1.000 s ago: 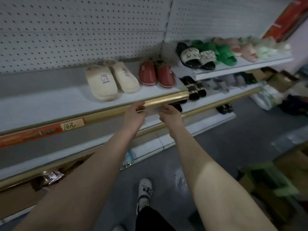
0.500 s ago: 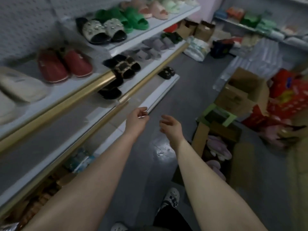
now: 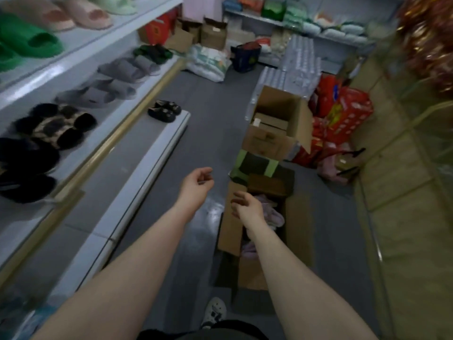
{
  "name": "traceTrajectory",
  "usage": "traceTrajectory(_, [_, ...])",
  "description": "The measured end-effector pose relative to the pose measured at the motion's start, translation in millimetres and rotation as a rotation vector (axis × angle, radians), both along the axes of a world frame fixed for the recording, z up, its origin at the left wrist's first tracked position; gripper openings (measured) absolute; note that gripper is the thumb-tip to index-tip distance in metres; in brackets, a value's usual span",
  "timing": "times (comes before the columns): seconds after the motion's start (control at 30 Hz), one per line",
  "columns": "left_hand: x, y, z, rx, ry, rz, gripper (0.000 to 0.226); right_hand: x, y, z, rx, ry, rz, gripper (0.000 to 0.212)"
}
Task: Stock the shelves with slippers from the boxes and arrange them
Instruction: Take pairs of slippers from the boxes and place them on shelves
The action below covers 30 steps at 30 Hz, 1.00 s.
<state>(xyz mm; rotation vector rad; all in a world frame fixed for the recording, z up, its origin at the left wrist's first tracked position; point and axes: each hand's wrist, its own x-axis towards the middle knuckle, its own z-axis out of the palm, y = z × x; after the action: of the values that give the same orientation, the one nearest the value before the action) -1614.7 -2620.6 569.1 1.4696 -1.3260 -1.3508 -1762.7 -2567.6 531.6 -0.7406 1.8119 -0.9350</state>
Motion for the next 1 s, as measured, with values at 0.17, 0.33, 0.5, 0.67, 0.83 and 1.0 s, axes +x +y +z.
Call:
traceTrajectory(0.17, [-76,-33,-18,0.010,-0.031,-0.116,0.036,-81,-16,-13,0.022,0.031,-0.077,0.038])
traceTrajectory(0.33, [-133,-59,-46,0.071,-0.086,-0.278,0.037,-132,-25,-36,0.073,-0.045,-0.206,0.032])
traceTrajectory(0.5, [-184,-99,-80,0.130,-0.127,-0.469,0.038,-171,-34,-67,0.115,-0.144,-0.400,0.035])
traceTrajectory(0.67, [-225,-138,-120,0.194,-0.204,-0.667,0.036,-192,-46,-99,0.205,-0.199,-0.598,0.030])
traceTrajectory(0.83, [-261,-159,-160,0.272,-0.280,-0.844,0.032,-203,-47,-146,0.296,-0.241,-0.754,0.031])
traceTrajectory(1.0, [-287,-161,-218,0.413,-0.318,-0.974,0.033,-214,-37,-202,0.339,-0.255,-0.874,0.030])
